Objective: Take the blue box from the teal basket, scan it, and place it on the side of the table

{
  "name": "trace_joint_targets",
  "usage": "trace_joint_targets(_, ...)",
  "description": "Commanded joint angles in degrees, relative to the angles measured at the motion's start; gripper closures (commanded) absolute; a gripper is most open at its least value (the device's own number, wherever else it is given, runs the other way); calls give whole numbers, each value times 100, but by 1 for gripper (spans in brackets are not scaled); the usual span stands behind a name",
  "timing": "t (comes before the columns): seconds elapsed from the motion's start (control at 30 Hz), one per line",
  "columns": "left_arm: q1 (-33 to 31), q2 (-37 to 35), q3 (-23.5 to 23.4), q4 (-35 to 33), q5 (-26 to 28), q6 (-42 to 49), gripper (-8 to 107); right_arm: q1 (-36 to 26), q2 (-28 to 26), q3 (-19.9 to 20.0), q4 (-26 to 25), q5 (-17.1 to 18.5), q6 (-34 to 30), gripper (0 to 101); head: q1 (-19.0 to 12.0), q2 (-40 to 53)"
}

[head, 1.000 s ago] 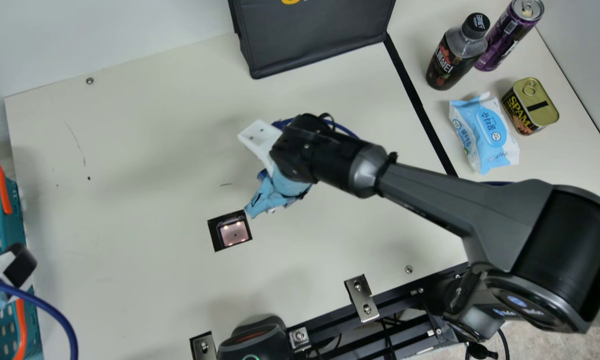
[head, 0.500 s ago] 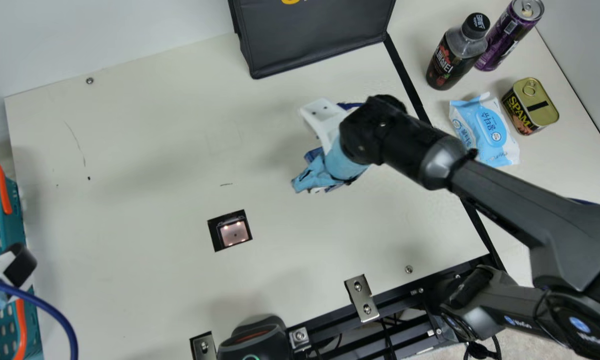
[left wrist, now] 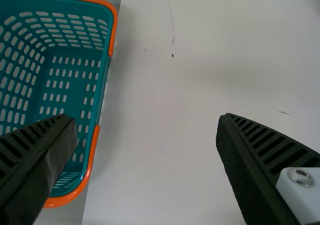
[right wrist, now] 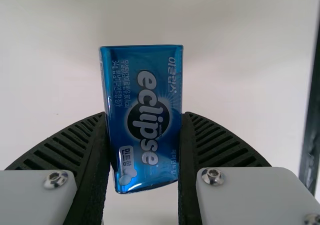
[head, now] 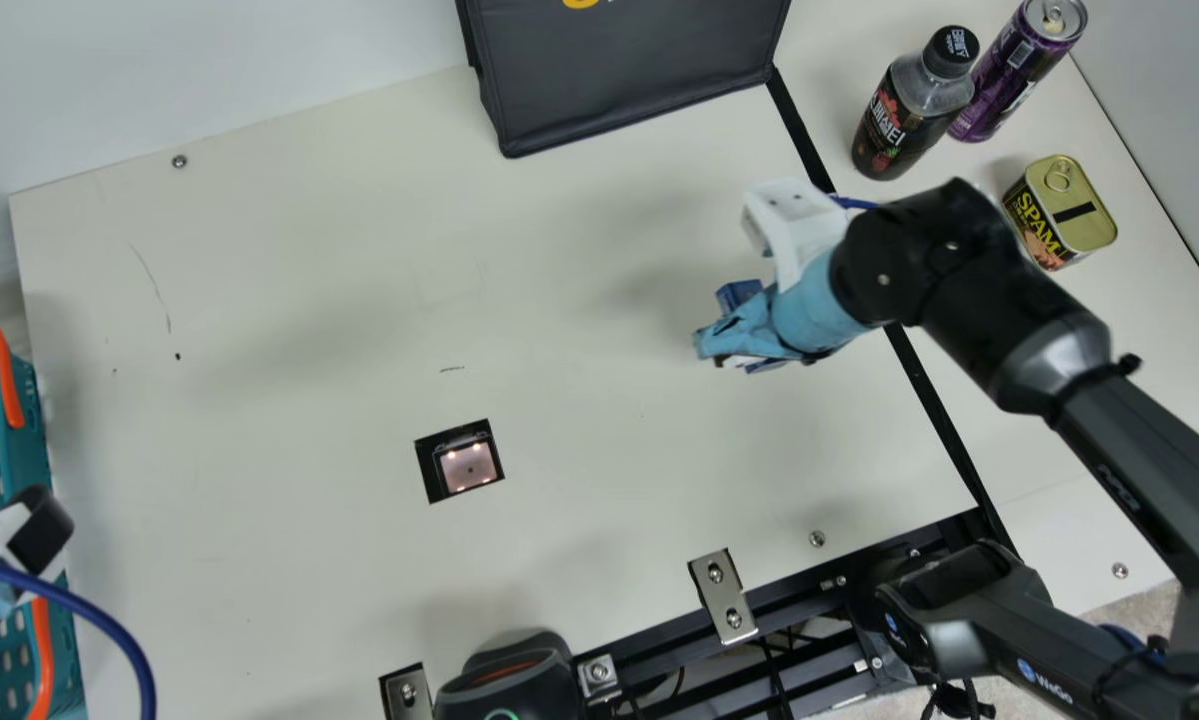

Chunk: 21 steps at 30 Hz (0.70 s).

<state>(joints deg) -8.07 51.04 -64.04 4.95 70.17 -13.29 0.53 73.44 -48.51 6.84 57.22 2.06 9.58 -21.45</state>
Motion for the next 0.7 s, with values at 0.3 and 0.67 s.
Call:
trace_joint_targets(0.3, 0, 0, 0, 0, 0, 0, 9, -1763, -735, 219, 198, 515, -873, 101, -166, -13)
trace_joint_targets(0.67, 0, 0, 0, 0, 0, 0, 9, -3533, -1083, 205, 475, 992, -2063, 101, -166, -13)
